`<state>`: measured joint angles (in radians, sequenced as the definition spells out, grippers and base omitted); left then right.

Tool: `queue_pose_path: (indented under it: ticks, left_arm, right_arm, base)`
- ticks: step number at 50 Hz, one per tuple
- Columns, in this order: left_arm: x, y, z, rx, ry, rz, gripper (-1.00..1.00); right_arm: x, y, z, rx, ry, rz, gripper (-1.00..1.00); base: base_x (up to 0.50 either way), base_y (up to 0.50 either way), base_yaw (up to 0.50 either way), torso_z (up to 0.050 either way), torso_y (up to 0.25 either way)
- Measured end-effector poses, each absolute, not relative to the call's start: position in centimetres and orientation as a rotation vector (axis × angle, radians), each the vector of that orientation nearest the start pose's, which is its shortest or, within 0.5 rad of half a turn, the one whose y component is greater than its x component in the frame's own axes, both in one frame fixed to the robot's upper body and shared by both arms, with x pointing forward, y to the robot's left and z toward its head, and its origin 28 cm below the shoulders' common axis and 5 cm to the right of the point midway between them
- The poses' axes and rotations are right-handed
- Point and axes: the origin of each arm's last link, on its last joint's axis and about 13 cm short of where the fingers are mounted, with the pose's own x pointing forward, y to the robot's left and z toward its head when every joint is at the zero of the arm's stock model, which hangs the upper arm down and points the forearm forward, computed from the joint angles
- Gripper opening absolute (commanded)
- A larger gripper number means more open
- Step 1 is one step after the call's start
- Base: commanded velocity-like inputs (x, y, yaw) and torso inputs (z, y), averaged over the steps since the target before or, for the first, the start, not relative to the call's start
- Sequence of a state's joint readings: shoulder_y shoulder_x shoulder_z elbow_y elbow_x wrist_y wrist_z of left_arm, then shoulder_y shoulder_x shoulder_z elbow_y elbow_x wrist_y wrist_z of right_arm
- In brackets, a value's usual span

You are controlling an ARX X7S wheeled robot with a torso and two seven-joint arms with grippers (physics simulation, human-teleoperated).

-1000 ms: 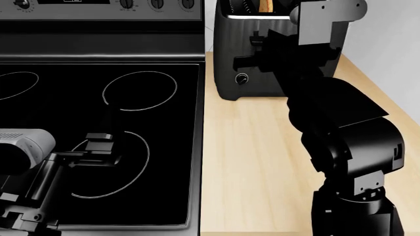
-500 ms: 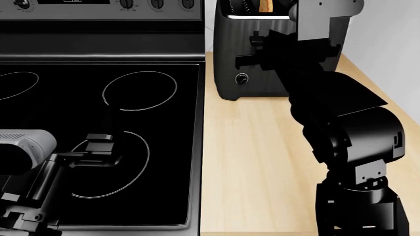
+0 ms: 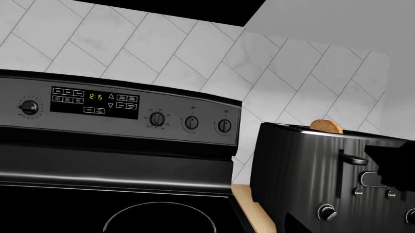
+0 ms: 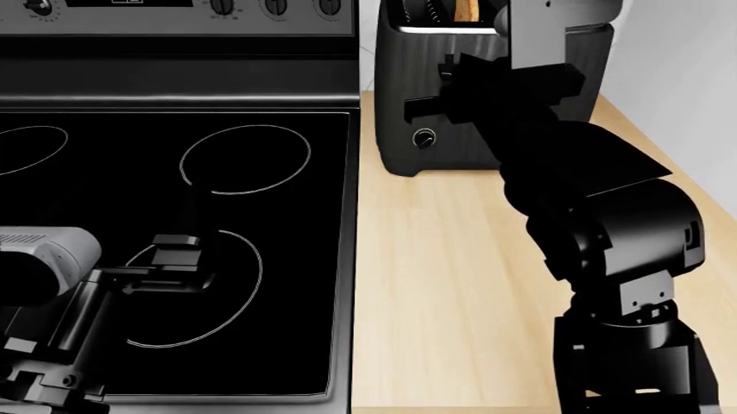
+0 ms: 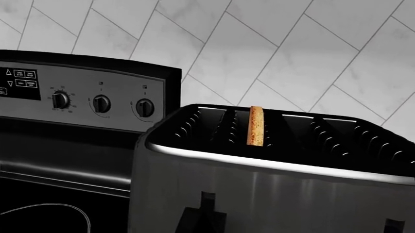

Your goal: Push down the lever of the toaster to turn it on.

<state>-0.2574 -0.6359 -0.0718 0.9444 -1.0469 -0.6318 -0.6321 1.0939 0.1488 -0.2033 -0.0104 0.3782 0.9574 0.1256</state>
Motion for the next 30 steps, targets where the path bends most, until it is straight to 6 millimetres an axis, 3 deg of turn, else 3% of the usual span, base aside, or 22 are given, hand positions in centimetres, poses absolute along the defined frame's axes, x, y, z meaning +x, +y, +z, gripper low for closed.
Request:
queue_pose_path:
  ticks: [30]
  left_arm:
    - [16.94,23.70,21.16,-0.122,-0.289,-0.106,1.00]
  right_arm:
    - [35.23,-8.83,27.01,-0.052,-0.052,0.185,-1.00]
  base:
    - [0.00,0.00,0.00,0.000,0.000]
